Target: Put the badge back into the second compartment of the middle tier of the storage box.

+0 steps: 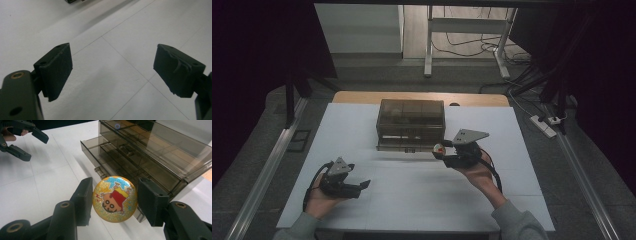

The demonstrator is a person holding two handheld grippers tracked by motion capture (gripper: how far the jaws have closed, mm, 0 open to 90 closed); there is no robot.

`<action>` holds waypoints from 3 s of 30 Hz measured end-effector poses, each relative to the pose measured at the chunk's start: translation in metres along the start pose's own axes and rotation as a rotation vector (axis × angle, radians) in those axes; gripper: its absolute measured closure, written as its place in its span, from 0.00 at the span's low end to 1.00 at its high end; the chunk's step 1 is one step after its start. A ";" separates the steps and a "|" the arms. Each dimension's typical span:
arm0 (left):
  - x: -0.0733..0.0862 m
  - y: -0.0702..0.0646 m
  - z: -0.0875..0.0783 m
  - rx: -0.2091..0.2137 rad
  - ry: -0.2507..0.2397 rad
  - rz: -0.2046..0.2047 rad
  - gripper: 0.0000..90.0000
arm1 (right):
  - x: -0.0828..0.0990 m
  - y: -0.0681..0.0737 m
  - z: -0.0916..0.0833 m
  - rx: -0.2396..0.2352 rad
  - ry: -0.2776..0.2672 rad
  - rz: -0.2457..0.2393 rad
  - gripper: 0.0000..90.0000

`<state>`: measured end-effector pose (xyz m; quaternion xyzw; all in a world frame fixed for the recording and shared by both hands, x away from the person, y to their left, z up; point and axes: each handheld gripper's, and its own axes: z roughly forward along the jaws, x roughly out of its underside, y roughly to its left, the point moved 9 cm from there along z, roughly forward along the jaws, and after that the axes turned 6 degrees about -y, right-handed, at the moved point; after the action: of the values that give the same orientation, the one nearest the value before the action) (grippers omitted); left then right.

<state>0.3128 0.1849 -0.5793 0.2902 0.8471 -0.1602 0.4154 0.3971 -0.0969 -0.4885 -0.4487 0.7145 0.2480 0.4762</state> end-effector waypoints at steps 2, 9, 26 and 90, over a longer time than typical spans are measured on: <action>0.000 0.000 0.000 0.000 0.000 0.000 0.18 | -0.001 0.001 0.002 -0.002 0.001 -0.002 0.52; 0.000 0.000 0.000 0.000 0.001 0.000 0.18 | -0.005 0.002 0.007 -0.012 -0.003 -0.005 0.52; 0.000 0.000 0.000 0.001 -0.001 -0.005 0.18 | -0.016 0.010 0.027 -0.041 -0.011 -0.007 0.52; 0.003 0.003 -0.003 -0.004 -0.005 -0.012 0.18 | -0.026 -0.005 0.109 -0.005 0.006 -0.057 0.41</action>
<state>0.3117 0.1901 -0.5801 0.2841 0.8480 -0.1617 0.4171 0.4553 -0.0039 -0.5109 -0.4710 0.7021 0.2347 0.4798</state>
